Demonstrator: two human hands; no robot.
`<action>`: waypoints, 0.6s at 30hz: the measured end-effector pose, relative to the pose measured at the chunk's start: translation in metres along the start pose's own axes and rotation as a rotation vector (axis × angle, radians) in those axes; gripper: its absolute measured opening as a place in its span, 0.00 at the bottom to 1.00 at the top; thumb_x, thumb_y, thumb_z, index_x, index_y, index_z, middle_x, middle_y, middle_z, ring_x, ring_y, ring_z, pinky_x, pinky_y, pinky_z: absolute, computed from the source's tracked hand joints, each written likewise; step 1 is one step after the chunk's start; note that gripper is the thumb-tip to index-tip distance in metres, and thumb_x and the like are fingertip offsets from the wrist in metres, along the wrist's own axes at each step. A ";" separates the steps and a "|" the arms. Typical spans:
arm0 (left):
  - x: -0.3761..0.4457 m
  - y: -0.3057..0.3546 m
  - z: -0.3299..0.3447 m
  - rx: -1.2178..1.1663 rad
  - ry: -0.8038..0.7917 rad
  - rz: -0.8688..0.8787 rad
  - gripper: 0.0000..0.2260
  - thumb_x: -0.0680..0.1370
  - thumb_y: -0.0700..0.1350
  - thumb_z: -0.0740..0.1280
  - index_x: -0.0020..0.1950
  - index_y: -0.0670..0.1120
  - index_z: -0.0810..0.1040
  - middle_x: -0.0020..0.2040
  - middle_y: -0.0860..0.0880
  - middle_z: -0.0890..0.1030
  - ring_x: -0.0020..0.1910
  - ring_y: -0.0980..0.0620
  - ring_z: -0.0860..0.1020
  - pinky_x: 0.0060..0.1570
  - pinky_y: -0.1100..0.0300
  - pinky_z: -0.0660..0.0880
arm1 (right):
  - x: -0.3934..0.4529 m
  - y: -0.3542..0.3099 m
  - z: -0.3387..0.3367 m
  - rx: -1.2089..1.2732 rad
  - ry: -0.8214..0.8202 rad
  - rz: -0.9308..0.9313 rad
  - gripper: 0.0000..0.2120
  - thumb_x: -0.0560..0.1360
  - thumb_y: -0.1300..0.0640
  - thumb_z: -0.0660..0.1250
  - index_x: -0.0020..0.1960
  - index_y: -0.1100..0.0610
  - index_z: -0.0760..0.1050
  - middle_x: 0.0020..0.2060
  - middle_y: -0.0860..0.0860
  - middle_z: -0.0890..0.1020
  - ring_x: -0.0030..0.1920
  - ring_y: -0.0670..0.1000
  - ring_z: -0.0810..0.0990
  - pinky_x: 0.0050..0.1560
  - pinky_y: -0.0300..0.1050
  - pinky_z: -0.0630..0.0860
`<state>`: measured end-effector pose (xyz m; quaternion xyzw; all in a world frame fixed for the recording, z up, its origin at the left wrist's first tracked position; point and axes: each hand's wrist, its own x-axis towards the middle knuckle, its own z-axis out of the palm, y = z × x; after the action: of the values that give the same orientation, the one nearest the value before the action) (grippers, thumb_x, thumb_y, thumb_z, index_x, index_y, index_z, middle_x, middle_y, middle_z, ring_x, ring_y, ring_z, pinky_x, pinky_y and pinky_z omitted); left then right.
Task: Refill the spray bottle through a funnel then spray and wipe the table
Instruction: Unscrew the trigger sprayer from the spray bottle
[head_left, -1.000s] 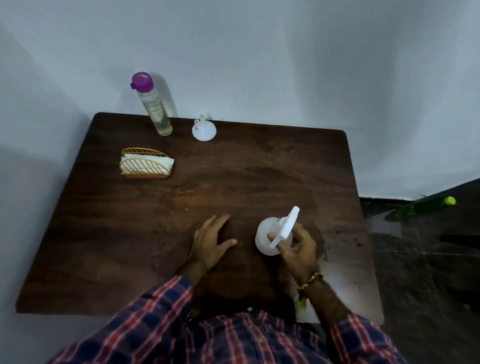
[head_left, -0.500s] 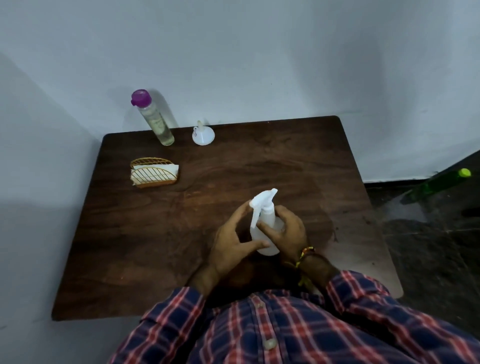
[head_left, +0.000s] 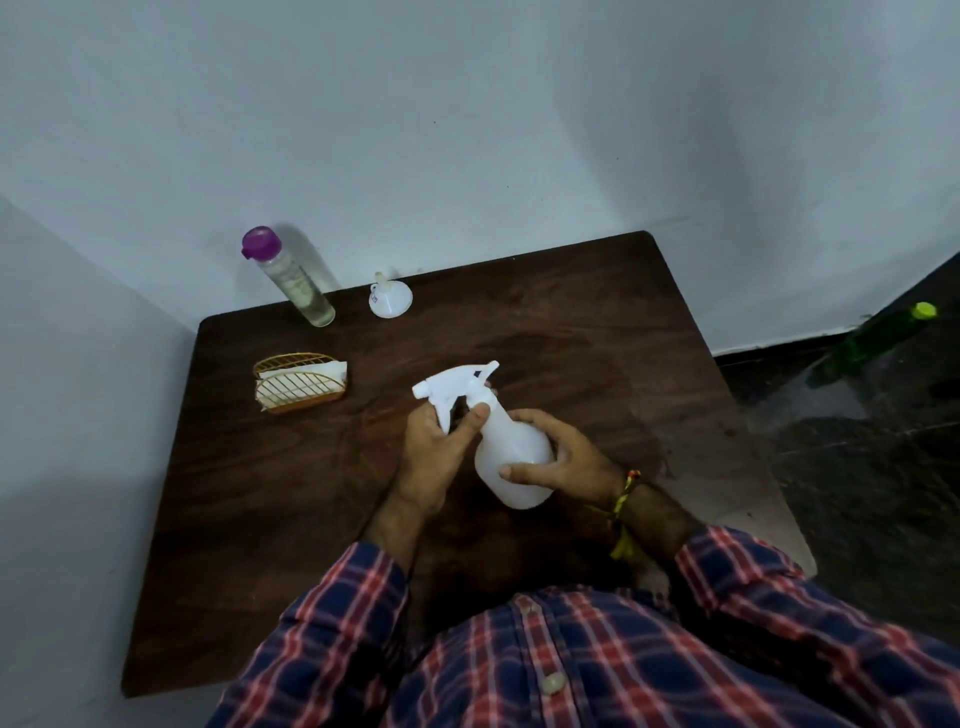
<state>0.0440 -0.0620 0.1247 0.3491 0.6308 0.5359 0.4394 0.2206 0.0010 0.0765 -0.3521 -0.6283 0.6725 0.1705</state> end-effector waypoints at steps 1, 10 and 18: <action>-0.002 -0.003 0.001 0.018 -0.001 0.001 0.10 0.78 0.39 0.70 0.59 0.44 0.82 0.55 0.49 0.85 0.56 0.52 0.83 0.54 0.61 0.79 | -0.001 0.005 0.000 -0.024 0.009 -0.001 0.29 0.67 0.53 0.80 0.65 0.49 0.74 0.60 0.47 0.79 0.59 0.49 0.80 0.58 0.56 0.80; -0.012 -0.008 0.009 -0.073 0.296 -0.057 0.08 0.74 0.37 0.74 0.53 0.43 0.83 0.49 0.49 0.86 0.50 0.51 0.85 0.49 0.55 0.81 | -0.002 0.009 0.018 -0.336 0.196 0.011 0.42 0.59 0.33 0.78 0.69 0.38 0.66 0.62 0.43 0.71 0.60 0.45 0.73 0.62 0.45 0.73; -0.009 0.004 0.006 -0.089 0.316 -0.077 0.10 0.72 0.40 0.76 0.53 0.45 0.82 0.49 0.50 0.86 0.51 0.52 0.84 0.49 0.58 0.81 | 0.002 -0.009 0.006 -0.215 0.063 0.118 0.44 0.53 0.39 0.83 0.64 0.45 0.68 0.59 0.45 0.76 0.58 0.50 0.79 0.55 0.51 0.81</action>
<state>0.0529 -0.0669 0.1302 0.2159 0.6805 0.5944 0.3700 0.2137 -0.0006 0.0844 -0.4259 -0.6691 0.5987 0.1115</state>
